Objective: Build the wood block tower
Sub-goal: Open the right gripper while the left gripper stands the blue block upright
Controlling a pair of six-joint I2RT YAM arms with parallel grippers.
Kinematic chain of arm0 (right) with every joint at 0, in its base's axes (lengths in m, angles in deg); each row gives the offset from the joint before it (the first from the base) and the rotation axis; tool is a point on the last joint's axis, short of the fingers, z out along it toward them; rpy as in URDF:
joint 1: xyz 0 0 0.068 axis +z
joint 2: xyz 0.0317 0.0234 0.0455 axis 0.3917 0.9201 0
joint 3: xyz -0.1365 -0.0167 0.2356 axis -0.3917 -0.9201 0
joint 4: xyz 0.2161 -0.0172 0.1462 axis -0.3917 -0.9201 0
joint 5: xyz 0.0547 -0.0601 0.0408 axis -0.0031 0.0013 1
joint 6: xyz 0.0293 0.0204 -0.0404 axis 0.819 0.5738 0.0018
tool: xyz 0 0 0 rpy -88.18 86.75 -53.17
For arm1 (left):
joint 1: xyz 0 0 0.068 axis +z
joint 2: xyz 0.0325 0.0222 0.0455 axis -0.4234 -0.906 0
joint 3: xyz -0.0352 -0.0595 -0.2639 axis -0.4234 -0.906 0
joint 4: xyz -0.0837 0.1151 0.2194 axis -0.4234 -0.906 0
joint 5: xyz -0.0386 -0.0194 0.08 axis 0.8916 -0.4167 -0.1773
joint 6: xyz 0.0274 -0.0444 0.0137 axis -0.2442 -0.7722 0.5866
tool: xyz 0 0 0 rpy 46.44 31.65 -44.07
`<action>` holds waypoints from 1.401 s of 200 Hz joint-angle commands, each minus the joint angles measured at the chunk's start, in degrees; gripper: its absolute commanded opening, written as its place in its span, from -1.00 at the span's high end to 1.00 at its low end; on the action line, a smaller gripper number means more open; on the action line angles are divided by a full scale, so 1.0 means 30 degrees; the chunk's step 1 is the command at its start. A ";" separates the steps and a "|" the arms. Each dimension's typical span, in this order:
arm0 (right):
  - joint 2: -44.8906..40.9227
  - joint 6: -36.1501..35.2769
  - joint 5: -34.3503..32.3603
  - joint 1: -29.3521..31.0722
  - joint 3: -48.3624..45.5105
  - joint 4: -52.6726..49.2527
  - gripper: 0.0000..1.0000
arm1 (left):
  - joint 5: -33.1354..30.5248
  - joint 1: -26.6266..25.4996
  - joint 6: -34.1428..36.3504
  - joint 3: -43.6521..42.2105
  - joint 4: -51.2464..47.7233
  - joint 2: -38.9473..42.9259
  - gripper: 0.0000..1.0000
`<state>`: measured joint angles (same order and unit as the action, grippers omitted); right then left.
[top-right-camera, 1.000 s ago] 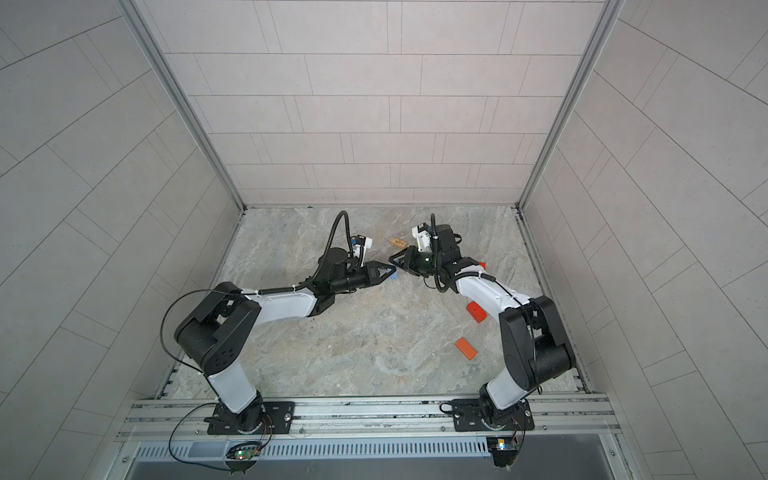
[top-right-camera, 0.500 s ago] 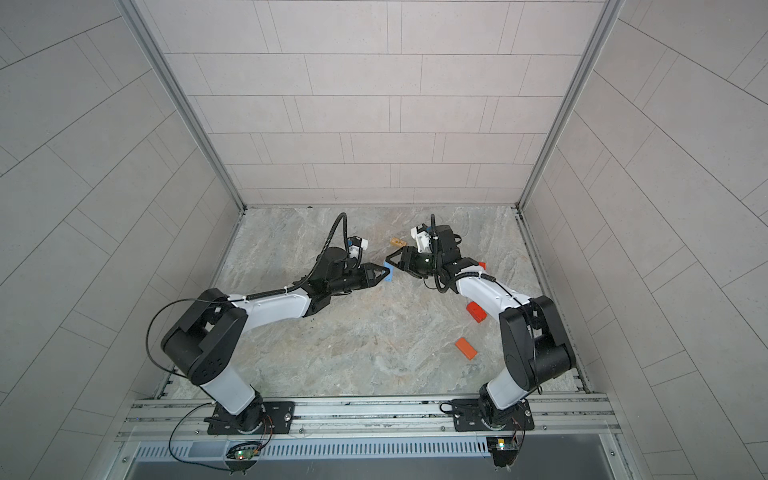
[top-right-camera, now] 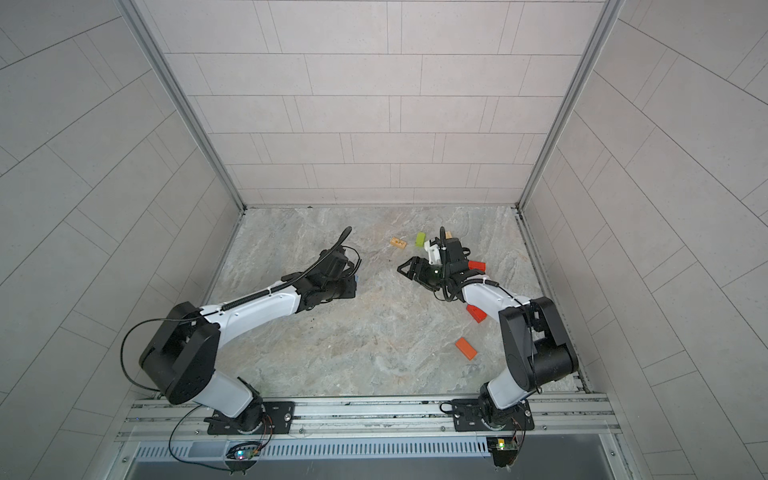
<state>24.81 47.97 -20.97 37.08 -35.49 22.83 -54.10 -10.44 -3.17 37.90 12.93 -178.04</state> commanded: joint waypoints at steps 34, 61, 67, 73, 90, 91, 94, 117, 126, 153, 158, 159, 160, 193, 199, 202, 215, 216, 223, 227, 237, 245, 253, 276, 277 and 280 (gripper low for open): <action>-0.1210 -0.1333 -0.2865 -0.0116 0.0156 -0.2509 -0.54 | -0.3027 0.0097 0.1399 0.2342 -0.3454 -0.2418 0.86; -0.1372 -0.1544 -0.3218 -0.0329 0.0054 -0.2850 -0.53 | -0.3595 -0.0029 0.1486 0.2682 -0.3374 -0.3191 0.86; -0.1415 -0.1571 -0.3177 -0.0406 0.0056 -0.2919 -0.53 | -0.3706 -0.0010 0.1516 0.2732 -0.3338 -0.3319 0.86; -0.1430 -0.1585 -0.3144 -0.0476 0.0064 -0.2972 -0.53 | -0.3740 -0.0030 0.1542 0.2816 -0.3309 -0.3474 0.86; -0.1467 -0.1727 -0.3110 -0.0655 0.0082 -0.3114 -0.53 | -0.3729 -0.0026 0.1536 0.3089 -0.3348 -0.3958 0.86; -0.1456 -0.1738 -0.3124 -0.0657 0.0090 -0.3118 -0.53 | -0.3727 -0.0017 0.1541 0.3085 -0.3357 -0.3968 0.86; -0.1468 -0.1729 -0.3126 -0.0685 0.0086 -0.3154 -0.53 | -0.3686 -0.0034 0.1520 0.3126 -0.3340 -0.4050 0.86; -0.1475 -0.1807 -0.3213 -0.0806 0.0059 -0.3238 -0.53 | -0.3137 -0.0011 0.1298 0.3137 -0.2951 -0.4455 0.80; -0.1447 -0.1835 -0.3264 -0.0817 0.0062 -0.3247 -0.53 | -0.2798 -0.0013 0.1260 0.3166 -0.2843 -0.4636 0.78; -0.1388 -0.1836 -0.3285 -0.0889 0.0031 -0.3239 -0.53 | -0.2380 -0.0025 0.1183 0.3230 -0.2701 -0.5001 0.75; -0.1383 -0.1844 -0.3315 -0.0884 0.0031 -0.3258 -0.53 | -0.2328 -0.0016 0.1165 0.3203 -0.2666 -0.5028 0.75; -0.1385 -0.1855 -0.3315 -0.0875 0.0021 -0.3263 -0.53 | -0.2309 -0.0027 0.1165 0.3216 -0.2665 -0.5045 0.75; -0.1386 -0.1860 -0.3315 -0.0885 0.0030 -0.3251 -0.53 | -0.2299 -0.0032 0.1165 0.3237 -0.2649 -0.5039 0.75; -0.1386 -0.1895 -0.3472 -0.0898 0.0036 -0.3272 -0.53 | -0.2202 -0.0033 0.1136 0.3234 -0.2605 -0.5126 0.57; -0.1386 -0.1895 -0.3562 -0.0905 0.0025 -0.3318 -0.53 | -0.2217 -0.0025 0.1137 0.3231 -0.2605 -0.5120 0.51; -0.1386 -0.1895 -0.3598 -0.0914 0.0027 -0.3351 -0.53 | -0.2215 -0.0028 0.1136 0.3254 -0.2605 -0.5120 0.49; -0.1458 -0.1924 -0.3779 -0.0982 0.0004 -0.3457 -0.53 | -0.2209 -0.0028 0.1106 0.3224 -0.2605 -0.5010 0.40; -0.1466 -0.1924 -0.3796 -0.0982 0.0007 -0.3480 -0.53 | -0.2206 -0.0018 0.1106 0.3211 -0.2605 -0.5006 0.38; -0.1553 -0.1924 -0.3917 -0.1029 -0.0014 -0.3536 -0.54 | -0.2174 -0.0024 0.1135 0.3248 -0.2621 -0.4894 0.32; -0.1595 -0.1924 -0.3968 -0.1051 -0.0035 -0.3556 -0.54 | -0.2169 -0.0012 0.1114 0.3257 -0.2621 -0.4798 0.28; -0.1783 -0.1939 -0.4018 -0.1097 0.0020 -0.3771 -0.55 | -0.2223 -0.0031 0.1091 0.3351 -0.2812 -0.4490 0.17; -0.1922 -0.1968 -0.4069 -0.1128 0.0101 -0.4033 -0.55 | -0.2298 -0.0016 0.1111 0.3496 -0.2972 -0.4157 0.11; -0.2047 -0.2083 -0.4181 -0.1114 0.0304 -0.4423 -0.55 | -0.2348 -0.0008 0.1136 0.3631 -0.3131 -0.3772 0.01; -0.2420 -0.2721 -0.4992 -0.1129 0.1263 -0.6261 -0.51 | -0.2352 -0.0019 0.1040 0.3983 -0.3542 -0.2386 -0.41; -0.2431 -0.2762 -0.5017 -0.1129 0.1310 -0.6361 -0.50 | -0.2336 -0.0028 0.1029 0.3972 -0.3542 -0.2317 -0.42; -0.2462 -0.2860 -0.5099 -0.1129 0.1487 -0.6548 -0.48 | -0.2259 -0.0018 0.0950 0.3940 -0.3502 -0.2085 -0.45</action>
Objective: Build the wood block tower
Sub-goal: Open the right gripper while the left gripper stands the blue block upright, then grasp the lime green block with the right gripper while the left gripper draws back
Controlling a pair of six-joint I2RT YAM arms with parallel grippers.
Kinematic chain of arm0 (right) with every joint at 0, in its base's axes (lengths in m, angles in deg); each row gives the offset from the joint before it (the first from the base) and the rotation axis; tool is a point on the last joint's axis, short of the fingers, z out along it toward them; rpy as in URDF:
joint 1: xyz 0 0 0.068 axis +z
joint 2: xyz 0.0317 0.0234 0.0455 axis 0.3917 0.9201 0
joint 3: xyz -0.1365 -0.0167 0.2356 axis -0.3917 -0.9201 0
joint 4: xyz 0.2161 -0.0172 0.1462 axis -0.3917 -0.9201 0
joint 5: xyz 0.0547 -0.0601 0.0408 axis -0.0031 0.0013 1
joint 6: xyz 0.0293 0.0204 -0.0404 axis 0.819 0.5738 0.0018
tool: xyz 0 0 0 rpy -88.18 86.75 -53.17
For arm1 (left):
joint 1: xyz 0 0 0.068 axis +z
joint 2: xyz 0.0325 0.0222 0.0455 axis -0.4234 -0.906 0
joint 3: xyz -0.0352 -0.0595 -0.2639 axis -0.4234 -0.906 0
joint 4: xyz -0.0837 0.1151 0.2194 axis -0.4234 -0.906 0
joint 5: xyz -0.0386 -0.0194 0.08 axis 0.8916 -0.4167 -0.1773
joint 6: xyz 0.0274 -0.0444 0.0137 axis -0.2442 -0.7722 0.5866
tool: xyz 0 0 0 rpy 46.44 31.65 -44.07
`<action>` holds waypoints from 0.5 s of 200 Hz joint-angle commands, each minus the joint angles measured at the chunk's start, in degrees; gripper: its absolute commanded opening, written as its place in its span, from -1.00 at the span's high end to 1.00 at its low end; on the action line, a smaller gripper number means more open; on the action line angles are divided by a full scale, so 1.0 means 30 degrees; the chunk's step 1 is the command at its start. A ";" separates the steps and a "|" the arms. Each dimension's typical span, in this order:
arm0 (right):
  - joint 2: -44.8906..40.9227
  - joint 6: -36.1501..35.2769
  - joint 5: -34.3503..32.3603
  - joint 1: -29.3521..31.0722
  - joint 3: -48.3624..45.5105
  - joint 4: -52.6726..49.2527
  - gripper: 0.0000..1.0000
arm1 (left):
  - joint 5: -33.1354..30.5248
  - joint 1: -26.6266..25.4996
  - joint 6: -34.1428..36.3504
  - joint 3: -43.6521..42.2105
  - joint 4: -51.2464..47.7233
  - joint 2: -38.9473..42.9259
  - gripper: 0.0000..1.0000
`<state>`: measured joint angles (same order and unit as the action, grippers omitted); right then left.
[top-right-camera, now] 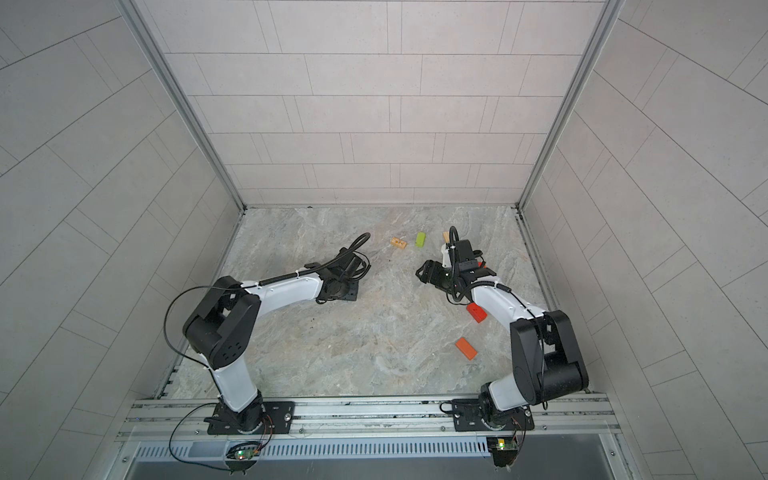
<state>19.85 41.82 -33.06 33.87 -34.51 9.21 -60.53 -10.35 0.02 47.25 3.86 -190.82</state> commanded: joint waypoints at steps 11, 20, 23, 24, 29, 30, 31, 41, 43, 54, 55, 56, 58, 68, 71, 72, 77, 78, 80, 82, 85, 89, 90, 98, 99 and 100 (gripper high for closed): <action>-0.0830 -0.1290 -0.1446 -0.0058 0.1873 -0.3014 -0.42 | 0.0429 -0.0054 -0.0361 0.0644 -0.0344 0.2933 -0.52; -0.0696 -0.1969 -0.1868 -0.0032 0.2690 -0.4002 -0.34 | 0.0884 -0.0062 -0.0626 0.0558 -0.0436 0.3540 -0.55; -0.0589 -0.2156 -0.2058 -0.0029 0.3036 -0.4416 -0.33 | 0.1050 -0.0044 -0.0696 0.0584 -0.0519 0.3753 -0.55; -0.0571 -0.2247 -0.2152 -0.0029 0.3131 -0.4531 -0.32 | 0.1096 -0.0040 -0.0708 0.0611 -0.0563 0.3821 -0.56; -0.0383 -0.2593 -0.2510 -0.0029 0.3739 -0.5266 -0.30 | 0.1424 -0.0060 -0.0819 0.0637 -0.0696 0.4179 -0.56; -0.0336 -0.2656 -0.2597 -0.0029 0.3849 -0.5410 -0.30 | 0.1488 -0.0063 -0.0842 0.0637 -0.0739 0.4239 -0.56; -0.0269 -0.2716 -0.2670 -0.0029 0.3992 -0.5541 -0.30 | 0.1534 -0.0050 -0.0868 0.0623 -0.0761 0.4298 -0.57; 0.0326 -0.3251 -0.3378 -0.0027 0.5340 -0.6836 -0.29 | 0.2097 -0.0084 -0.1111 0.0503 -0.0909 0.5034 -0.58; 0.0480 -0.3350 -0.3495 -0.0028 0.5594 -0.7062 -0.29 | 0.2222 -0.0078 -0.1147 0.0479 -0.0924 0.5207 -0.59; 0.1363 -0.3714 -0.4024 -0.0029 0.7089 -0.8201 -0.31 | 0.2420 -0.0117 -0.1215 0.0316 -0.1251 0.6050 -0.62; 0.1445 -0.3744 -0.4043 -0.0029 0.7253 -0.8284 -0.31 | 0.2440 -0.0106 -0.1231 0.0301 -0.1266 0.6097 -0.62; 0.1515 -0.3773 -0.4067 -0.0029 0.7393 -0.8355 -0.31 | 0.2449 -0.0116 -0.1239 0.0294 -0.1302 0.6208 -0.63; 0.1700 -0.3832 -0.4136 -0.0014 0.7638 -0.8533 -0.33 | 0.2479 -0.0108 -0.1244 0.0244 -0.1352 0.6372 -0.63; 0.2589 -0.4074 -0.4556 0.0025 0.9064 -0.9308 -0.39 | 0.2655 -0.0128 -0.1246 -0.0083 -0.1607 0.7220 -0.65; 0.2843 -0.4133 -0.4713 0.0033 0.9465 -0.9536 -0.40 | 0.2685 -0.0143 -0.1221 -0.0167 -0.1713 0.7483 -0.65; 0.2932 -0.4158 -0.4782 0.0032 0.9627 -0.9596 -0.41 | 0.2689 -0.0149 -0.1219 -0.0204 -0.1761 0.7546 -0.65; 0.3380 -0.4210 -0.5045 0.0042 1.0301 -0.9939 -0.42 | 0.2679 -0.0134 -0.1214 -0.0357 -0.1965 0.7947 -0.66; 0.3435 -0.4241 -0.5110 0.0036 1.0426 -0.9988 -0.43 | 0.2672 -0.0144 -0.1215 -0.0387 -0.2004 0.8027 -0.66; 0.3615 -0.4278 -0.5217 0.0046 1.0652 -1.0062 -0.43 | 0.2659 -0.0151 -0.1217 -0.0454 -0.2084 0.8160 -0.66; 0.3699 -0.4273 -0.5309 0.0032 1.0899 -1.0146 -0.43 | 0.2656 -0.0146 -0.1217 -0.0514 -0.2155 0.8274 -0.67; 0.3930 -0.4312 -0.5459 0.0034 1.1291 -1.0267 -0.44 | 0.2634 -0.0135 -0.1191 -0.0583 -0.2265 0.8527 -0.67; 0.4277 -0.4316 -0.5626 0.0034 1.1751 -1.0385 -0.45 | 0.2582 -0.0142 -0.1173 -0.0733 -0.2408 0.8827 -0.69; 0.4353 -0.4323 -0.5664 0.0047 1.1898 -1.0431 -0.45 | 0.2579 -0.0148 -0.1166 -0.0766 -0.2445 0.8906 -0.69; 0.5077 -0.4329 -0.5972 0.0046 1.2836 -1.0628 -0.46 | 0.2326 -0.0151 -0.1063 -0.1018 -0.2835 0.9423 -0.73; 0.5192 -0.4329 -0.5998 0.0038 1.2939 -1.0640 -0.46 | 0.2290 -0.0153 -0.1067 -0.1040 -0.2863 0.9512 -0.73; 0.5293 -0.4330 -0.6011 0.0034 1.3078 -1.0661 -0.46 | 0.2243 -0.0153 -0.1054 -0.1080 -0.2936 0.9586 -0.74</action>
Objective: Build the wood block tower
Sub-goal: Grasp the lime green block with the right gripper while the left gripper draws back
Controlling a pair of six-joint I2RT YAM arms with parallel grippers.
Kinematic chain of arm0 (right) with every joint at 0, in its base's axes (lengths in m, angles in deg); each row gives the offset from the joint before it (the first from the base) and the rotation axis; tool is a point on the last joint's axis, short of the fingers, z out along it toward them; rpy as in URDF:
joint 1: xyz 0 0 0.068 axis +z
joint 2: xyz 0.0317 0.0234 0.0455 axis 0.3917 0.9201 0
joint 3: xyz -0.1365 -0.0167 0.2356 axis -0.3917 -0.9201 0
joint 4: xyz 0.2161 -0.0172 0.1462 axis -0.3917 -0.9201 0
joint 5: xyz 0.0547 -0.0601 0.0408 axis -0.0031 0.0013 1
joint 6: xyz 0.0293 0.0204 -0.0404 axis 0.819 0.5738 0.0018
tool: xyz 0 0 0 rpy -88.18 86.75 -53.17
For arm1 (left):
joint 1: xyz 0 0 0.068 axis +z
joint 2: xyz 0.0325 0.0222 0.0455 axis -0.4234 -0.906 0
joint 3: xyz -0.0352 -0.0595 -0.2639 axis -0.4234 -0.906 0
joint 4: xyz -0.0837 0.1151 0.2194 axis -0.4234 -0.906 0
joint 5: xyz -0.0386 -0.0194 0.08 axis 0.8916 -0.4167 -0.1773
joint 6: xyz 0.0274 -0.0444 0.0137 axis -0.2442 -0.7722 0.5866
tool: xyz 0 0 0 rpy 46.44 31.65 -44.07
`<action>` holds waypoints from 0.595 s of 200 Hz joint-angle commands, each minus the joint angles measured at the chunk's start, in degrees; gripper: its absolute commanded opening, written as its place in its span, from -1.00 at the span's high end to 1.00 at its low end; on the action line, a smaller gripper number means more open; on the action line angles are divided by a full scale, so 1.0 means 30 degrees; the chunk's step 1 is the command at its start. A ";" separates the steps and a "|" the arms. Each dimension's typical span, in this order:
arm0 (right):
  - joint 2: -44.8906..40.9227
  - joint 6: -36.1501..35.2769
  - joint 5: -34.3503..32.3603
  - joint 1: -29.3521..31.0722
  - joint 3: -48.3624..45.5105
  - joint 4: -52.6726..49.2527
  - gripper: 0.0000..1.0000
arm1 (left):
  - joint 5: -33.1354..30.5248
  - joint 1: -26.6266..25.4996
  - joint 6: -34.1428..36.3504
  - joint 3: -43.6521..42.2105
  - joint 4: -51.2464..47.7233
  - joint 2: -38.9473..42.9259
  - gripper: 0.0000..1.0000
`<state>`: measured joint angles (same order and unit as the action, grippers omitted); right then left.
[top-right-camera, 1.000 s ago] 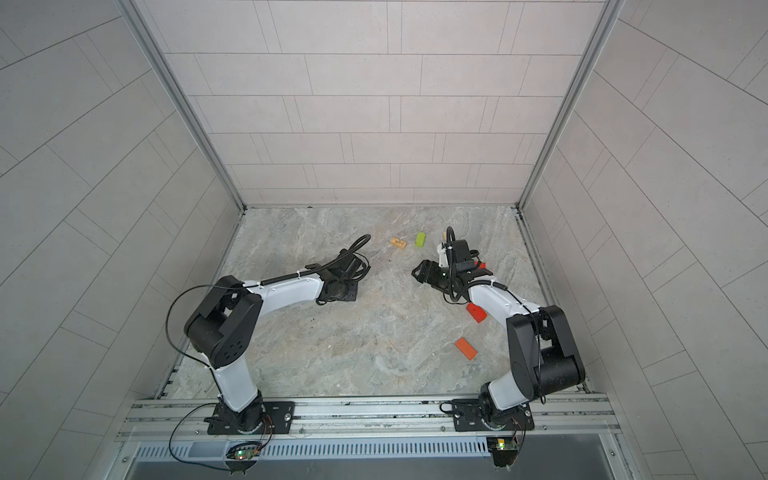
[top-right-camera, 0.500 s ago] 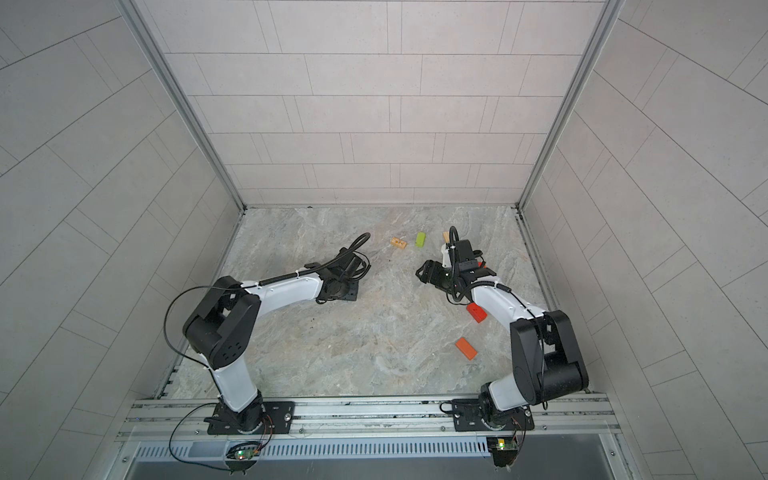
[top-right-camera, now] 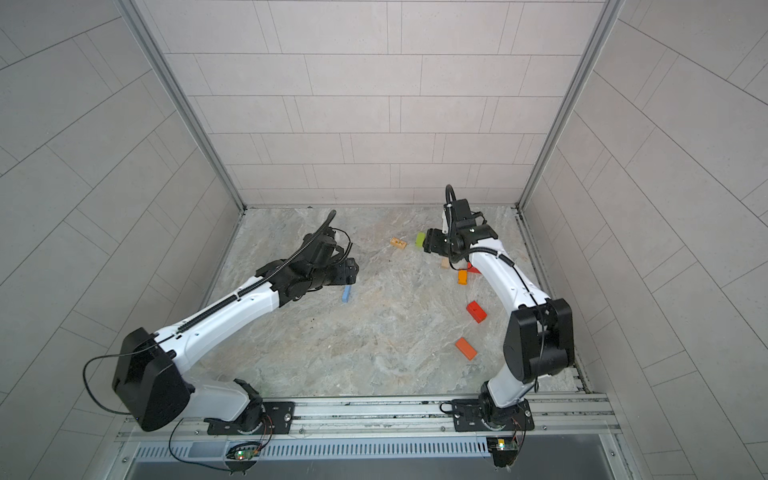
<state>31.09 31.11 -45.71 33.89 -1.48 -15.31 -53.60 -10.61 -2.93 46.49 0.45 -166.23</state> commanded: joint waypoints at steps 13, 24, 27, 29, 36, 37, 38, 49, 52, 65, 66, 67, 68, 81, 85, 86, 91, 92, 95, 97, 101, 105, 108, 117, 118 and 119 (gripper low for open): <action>0.2816 -0.0674 -0.1972 0.0028 0.3558 -0.2693 -0.47 | -0.0655 -0.0059 0.0128 -0.1170 -0.2295 0.2221 -0.87; 0.4000 -0.0536 -0.2027 0.0035 0.4626 -0.2747 -0.48 | -0.1083 -0.0066 0.0258 -0.1562 -0.2328 0.2916 -0.99; 0.4342 -0.0520 -0.2060 0.0065 0.4998 -0.2801 -0.49 | -0.1213 -0.0052 0.0308 -0.1699 -0.2259 0.3110 -1.00; 0.4549 -0.0502 -0.2082 0.0070 0.5169 -0.2801 -0.49 | -0.1267 -0.0048 0.0341 -0.1755 -0.2226 0.3237 -1.00; 0.5372 -0.0458 -0.2219 0.0104 0.6046 -0.2894 -0.49 | -0.1370 -0.0022 0.0395 -0.1946 -0.2245 0.3723 -1.00; 0.5474 -0.0462 -0.2232 0.0107 0.6149 -0.2906 -0.49 | -0.1401 -0.0015 0.0403 -0.1962 -0.2264 0.3794 -1.00; 0.5569 -0.0450 -0.2253 0.0138 0.6259 -0.2912 -0.49 | -0.1417 -0.0011 0.0422 -0.1985 -0.2273 0.3859 -1.00; 0.6849 -0.0465 -0.2593 0.0253 0.7534 -0.3058 -0.50 | -0.1655 -0.0018 0.0491 -0.2210 -0.2256 0.4687 -1.00; 0.7251 -0.0463 -0.2680 0.0268 0.7947 -0.3151 -0.50 | -0.1716 -0.0035 0.0476 -0.2260 -0.2232 0.4906 -1.00; 0.8878 -0.0461 -0.3096 0.0389 0.9649 -0.3377 -0.51 | -0.2014 -0.0037 0.0455 -0.2679 -0.1992 0.5943 -1.00; 0.8984 -0.0449 -0.3125 0.0396 0.9767 -0.3396 -0.51 | -0.2074 -0.0037 0.0419 -0.2709 -0.1976 0.6018 -1.00; 0.9125 -0.0443 -0.3154 0.0400 0.9884 -0.3406 -0.51 | -0.2134 -0.0023 0.0400 -0.2739 -0.1998 0.6099 -1.00; 0.9240 -0.0440 -0.3168 0.0402 1.0046 -0.3425 -0.51 | -0.2193 -0.0015 0.0376 -0.2769 -0.2008 0.6183 -1.00; 1.0769 -0.0322 -0.3448 0.0461 1.1626 -0.3705 -0.51 | -0.2760 -0.0023 0.0293 -0.3220 -0.1968 0.7030 -1.00; 1.1230 -0.0278 -0.3567 0.0488 1.2145 -0.3848 -0.51 | -0.2927 -0.0029 0.0396 -0.3340 -0.1910 0.7313 -1.00; 1.1376 -0.0270 -0.3595 0.0490 1.2260 -0.3881 -0.51 | -0.2941 -0.0019 0.0389 -0.3421 -0.1906 0.7391 -1.00; 1.1914 -0.0214 -0.3710 0.0493 1.2887 -0.4040 -0.50 | -0.3152 -0.0010 0.0360 -0.3679 -0.1848 0.7743 -1.00; 1.2011 -0.0209 -0.3725 0.0492 1.2997 -0.4094 -0.50 | -0.3171 -0.0009 0.0356 -0.3722 -0.1846 0.7797 -1.00; 1.2334 -0.0186 -0.3759 0.0517 1.3372 -0.4163 -0.49 | -0.3316 0.0014 0.0327 -0.3848 -0.1818 0.7990 -1.00; 1.2517 -0.0162 -0.3803 0.0535 1.3584 -0.4218 -0.48 | -0.3339 0.0041 0.0339 -0.3933 -0.1793 0.8090 -1.00; 1.2910 -0.0146 -0.3848 0.0527 1.4034 -0.4332 -0.45 | -0.3450 0.0045 0.0324 -0.4091 -0.1761 0.8312 -1.00; 1.3281 -0.0103 -0.3905 0.0549 1.4456 -0.4418 -0.41 | -0.3532 0.0032 0.0319 -0.4205 -0.1825 0.8503 -1.00; 1.3559 -0.0059 -0.3954 0.0550 1.4774 -0.4475 -0.37 | -0.3540 0.0059 0.0348 -0.4282 -0.1856 0.8627 -1.00; 1.4223 0.0044 -0.4072 0.0550 1.5534 -0.4620 -0.27 | -0.3444 0.0100 0.0461 -0.4443 -0.2000 0.8860 -1.00; 1.4294 0.0052 -0.4081 0.0550 1.5610 -0.4618 -0.26 | -0.3419 0.0105 0.0495 -0.4456 -0.2039 0.8868 -1.00; 1.4358 0.0056 -0.4086 0.0565 1.5662 -0.4632 -0.25 | -0.3407 0.0107 0.0526 -0.4462 -0.2088 0.8886 -1.00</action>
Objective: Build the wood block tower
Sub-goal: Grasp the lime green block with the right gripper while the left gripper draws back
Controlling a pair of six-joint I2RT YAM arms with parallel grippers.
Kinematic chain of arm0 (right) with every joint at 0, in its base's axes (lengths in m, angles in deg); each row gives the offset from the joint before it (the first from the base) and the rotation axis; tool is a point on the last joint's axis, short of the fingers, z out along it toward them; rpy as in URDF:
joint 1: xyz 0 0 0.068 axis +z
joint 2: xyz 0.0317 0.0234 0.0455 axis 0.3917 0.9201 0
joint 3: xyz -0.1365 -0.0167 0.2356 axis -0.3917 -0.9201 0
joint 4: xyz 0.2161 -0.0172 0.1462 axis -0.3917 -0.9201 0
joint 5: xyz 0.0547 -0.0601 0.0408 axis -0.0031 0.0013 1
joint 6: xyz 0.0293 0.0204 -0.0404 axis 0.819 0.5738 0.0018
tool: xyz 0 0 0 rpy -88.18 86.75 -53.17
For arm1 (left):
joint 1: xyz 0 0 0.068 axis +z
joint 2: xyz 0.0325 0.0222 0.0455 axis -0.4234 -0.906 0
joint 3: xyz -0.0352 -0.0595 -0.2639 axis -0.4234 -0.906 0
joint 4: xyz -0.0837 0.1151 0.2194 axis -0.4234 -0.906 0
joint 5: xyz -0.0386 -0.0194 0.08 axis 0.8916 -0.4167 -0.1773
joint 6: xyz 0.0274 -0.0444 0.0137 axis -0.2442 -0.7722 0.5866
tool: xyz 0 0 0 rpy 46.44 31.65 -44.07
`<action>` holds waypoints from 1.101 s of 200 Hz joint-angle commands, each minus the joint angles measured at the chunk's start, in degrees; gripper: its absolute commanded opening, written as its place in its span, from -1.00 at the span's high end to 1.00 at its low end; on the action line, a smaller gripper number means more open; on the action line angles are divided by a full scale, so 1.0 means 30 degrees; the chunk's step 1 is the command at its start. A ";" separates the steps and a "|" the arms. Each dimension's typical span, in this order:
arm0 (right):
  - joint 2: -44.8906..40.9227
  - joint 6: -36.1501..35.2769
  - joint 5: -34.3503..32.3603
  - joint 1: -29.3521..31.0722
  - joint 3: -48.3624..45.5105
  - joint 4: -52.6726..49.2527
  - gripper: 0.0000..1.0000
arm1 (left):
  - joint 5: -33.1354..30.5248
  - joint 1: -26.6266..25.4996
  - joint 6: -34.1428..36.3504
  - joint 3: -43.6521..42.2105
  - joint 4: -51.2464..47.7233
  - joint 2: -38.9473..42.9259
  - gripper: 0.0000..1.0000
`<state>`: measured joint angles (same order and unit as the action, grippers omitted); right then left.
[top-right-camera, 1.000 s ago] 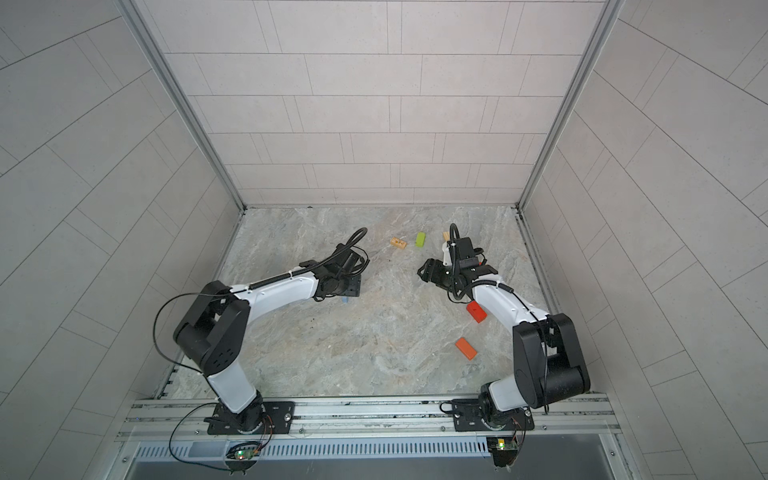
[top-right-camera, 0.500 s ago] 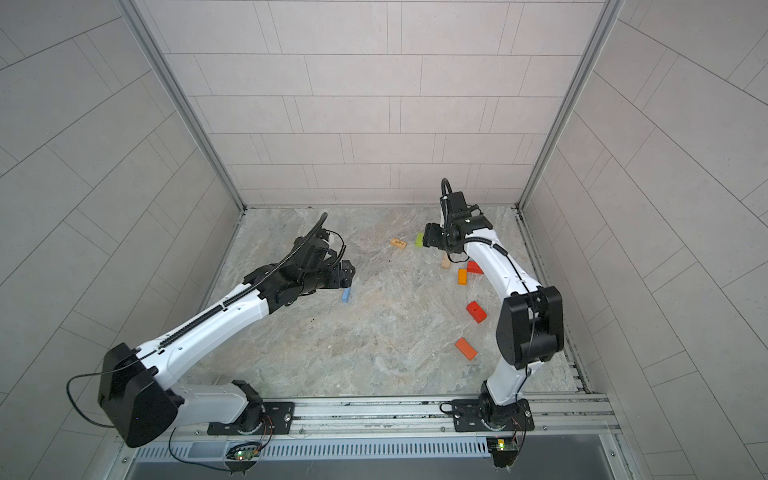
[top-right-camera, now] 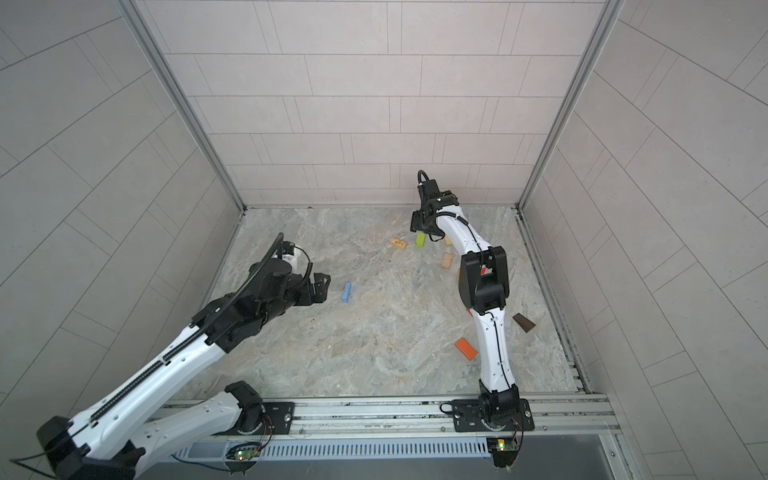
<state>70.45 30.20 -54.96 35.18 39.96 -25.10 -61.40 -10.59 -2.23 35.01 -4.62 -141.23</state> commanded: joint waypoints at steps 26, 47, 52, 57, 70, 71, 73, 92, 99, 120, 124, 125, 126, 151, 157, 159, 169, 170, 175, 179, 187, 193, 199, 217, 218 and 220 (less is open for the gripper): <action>0.2745 0.0338 -0.1319 0.0285 0.3298 -0.1415 -0.17 | -0.0466 0.0118 0.0517 -0.0933 -0.1127 0.0564 -1.00; 0.3543 0.0137 -0.2025 0.0513 0.3756 -0.1051 -0.17 | -0.0418 0.0167 0.0333 -0.1127 -0.1353 0.0325 -1.00; 0.3683 0.0134 -0.2187 0.0556 0.3771 -0.0951 -0.17 | -0.0413 0.0185 0.0273 -0.1181 -0.1354 0.0278 -1.00; 0.3793 0.0147 -0.2303 0.0560 0.3875 -0.0917 -0.17 | -0.0386 0.0190 0.0226 -0.1247 -0.1353 0.0200 -1.00; 0.4072 0.0246 -0.2398 0.0535 0.4155 -0.0941 -0.16 | -0.0356 0.0214 0.0055 -0.1405 -0.1303 0.0154 -1.00; 0.4093 0.0248 -0.2392 0.0533 0.4156 -0.0957 -0.16 | -0.0356 0.0217 0.0058 -0.1435 -0.1299 0.0157 -1.00; 0.4123 0.0249 -0.2431 0.0538 0.4215 -0.0961 -0.16 | -0.0340 0.0197 0.0060 -0.1449 -0.1275 0.0159 -1.00; 0.4485 0.0328 -0.2525 0.0502 0.4569 -0.1121 -0.11 | -0.0206 0.0200 0.0029 -0.1740 -0.0958 0.0101 -1.00; 0.4600 0.0392 -0.2403 0.0507 0.4637 -0.1124 -0.07 | -0.0118 0.0204 0.0109 -0.1786 -0.0872 0.0045 -1.00; 0.4872 0.0643 -0.2218 0.0501 0.4657 -0.1214 -0.01 | 0.0326 0.0243 0.0382 -0.1843 -0.0545 -0.0186 -1.00; 0.4916 0.0695 -0.2196 0.0501 0.4655 -0.1214 0.00 | 0.0375 0.0248 0.0383 -0.1819 -0.0535 -0.0265 -1.00; 0.4925 0.0692 -0.2188 0.0501 0.4655 -0.1225 0.00 | 0.0376 0.0248 0.0383 -0.1817 -0.0534 -0.0287 -1.00; 0.4930 0.0705 -0.2185 0.0501 0.4655 -0.1245 0.00 | 0.0377 0.0248 0.0383 -0.1802 -0.0549 -0.0298 -1.00; 0.5110 0.0894 -0.2118 0.0503 0.4642 -0.1317 0.04 | 0.0203 0.0248 0.0383 -0.1384 -0.1065 -0.0665 -1.00; 0.5152 0.0916 -0.2122 0.0519 0.4643 -0.1295 0.04 | 0.0215 0.0226 0.0397 -0.1323 -0.1091 -0.0636 -1.00; 0.5143 0.0936 -0.2108 0.0505 0.4667 -0.1302 0.04 | 0.0242 0.0243 0.0401 -0.1341 -0.1076 -0.0589 -1.00; 0.5194 0.0959 -0.2097 0.0502 0.4657 -0.1289 0.04 | 0.0340 0.0248 0.0400 -0.1380 -0.1036 -0.0429 -1.00; 0.5196 0.0956 -0.2095 0.0502 0.4656 -0.1277 0.04 | 0.0344 0.0248 0.0392 -0.1407 -0.1034 -0.0413 -1.00; 0.5225 0.0978 -0.2049 0.0505 0.4659 -0.1251 0.04 | 0.0424 0.0239 0.0401 -0.1461 -0.1001 -0.0299 -1.00; 0.5253 0.0985 -0.2035 0.0501 0.4659 -0.1237 0.04 | 0.0461 0.0248 0.0386 -0.1508 -0.0973 -0.0210 -1.00; 0.5285 0.1037 -0.2015 0.0501 0.4669 -0.1236 0.07 | 0.0500 0.0248 0.0361 -0.1585 -0.0931 -0.0050 -1.00; 0.5315 0.1067 -0.2003 0.0501 0.4655 -0.1271 0.11 | 0.0475 0.0248 0.0312 -0.1678 -0.0943 0.0035 -1.00; 0.5366 0.1092 -0.1978 0.0503 0.4665 -0.1273 0.15 | 0.0467 0.0248 0.0268 -0.1729 -0.0943 0.0141 -1.00; 0.5483 0.1129 -0.1859 0.0472 0.4666 -0.1273 0.40 | 0.0163 0.0249 0.0011 -0.1900 -0.0918 0.0261 -1.00; 0.5487 0.1143 -0.1844 0.0472 0.4661 -0.1269 0.41 | 0.0182 0.0248 0.0006 -0.1887 -0.0902 0.0240 -1.00; 0.5512 0.1154 -0.1833 0.0472 0.4664 -0.1273 0.42 | 0.0204 0.0234 0.0025 -0.1877 -0.0875 0.0246 -1.00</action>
<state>85.53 32.62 -60.22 36.56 53.10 -27.51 -60.15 -10.11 -1.84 30.14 -7.26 -141.56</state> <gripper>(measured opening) 0.341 0.999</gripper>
